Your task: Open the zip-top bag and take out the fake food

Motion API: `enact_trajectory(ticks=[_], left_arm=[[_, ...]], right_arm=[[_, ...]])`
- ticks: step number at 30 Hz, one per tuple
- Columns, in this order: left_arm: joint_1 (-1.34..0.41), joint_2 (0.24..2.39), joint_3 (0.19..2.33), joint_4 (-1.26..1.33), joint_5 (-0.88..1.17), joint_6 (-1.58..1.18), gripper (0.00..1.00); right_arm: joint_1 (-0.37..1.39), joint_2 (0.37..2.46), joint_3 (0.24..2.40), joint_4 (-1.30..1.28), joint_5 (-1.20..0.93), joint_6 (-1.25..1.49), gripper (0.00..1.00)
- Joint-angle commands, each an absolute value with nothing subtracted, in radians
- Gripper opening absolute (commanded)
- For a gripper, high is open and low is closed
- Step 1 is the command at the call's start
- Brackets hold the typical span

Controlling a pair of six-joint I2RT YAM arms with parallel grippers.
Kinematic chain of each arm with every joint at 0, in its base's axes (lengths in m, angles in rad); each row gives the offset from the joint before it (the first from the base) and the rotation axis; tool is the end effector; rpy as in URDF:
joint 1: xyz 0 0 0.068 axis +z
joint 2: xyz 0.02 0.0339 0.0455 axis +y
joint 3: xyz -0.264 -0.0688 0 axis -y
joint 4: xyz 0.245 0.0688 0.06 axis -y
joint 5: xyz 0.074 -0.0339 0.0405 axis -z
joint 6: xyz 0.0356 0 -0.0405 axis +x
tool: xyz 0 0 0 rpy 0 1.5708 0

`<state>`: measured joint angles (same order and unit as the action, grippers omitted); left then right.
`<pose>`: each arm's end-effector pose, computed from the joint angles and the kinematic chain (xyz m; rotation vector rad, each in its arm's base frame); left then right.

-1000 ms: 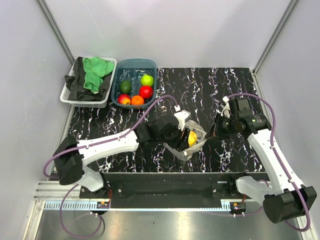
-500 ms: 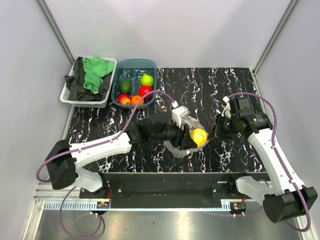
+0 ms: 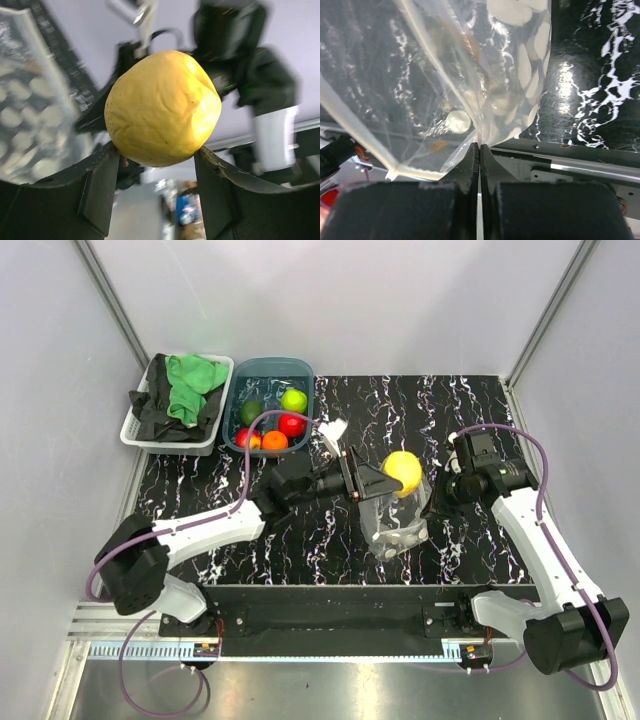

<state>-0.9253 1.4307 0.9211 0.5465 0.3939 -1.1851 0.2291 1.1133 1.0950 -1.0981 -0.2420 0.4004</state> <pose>0.1895 -0.2743 0.3117 0.1418 1.9067 -1.8743 0.1900 0.0531 0.3083 0.1576 2.7352 0.5127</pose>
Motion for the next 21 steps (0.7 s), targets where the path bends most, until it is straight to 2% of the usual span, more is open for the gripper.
enact_trajectory(ticks=[1,6,11,16,21], left_arm=[[-0.916,1.468,0.952,0.871,0.459,-1.365,0.00],[-0.830,1.462,1.009,0.781,0.486,-1.304,0.00],[-0.661,1.471,1.159,0.421,0.451,-1.062,0.00],[-0.517,1.560,1.347,0.038,0.260,-0.775,0.00],[-0.410,1.670,1.492,-0.116,0.034,-0.597,0.00]], right_arm=[[0.229,1.138,1.140,-1.098,-0.184,0.400,0.00],[0.229,1.163,1.155,-1.108,-0.178,0.382,0.00],[0.229,1.149,1.164,-1.104,-0.241,0.347,0.00],[0.229,1.143,1.192,-1.106,-0.290,0.327,0.00],[0.229,1.129,1.204,-1.109,-0.296,0.319,0.00]])
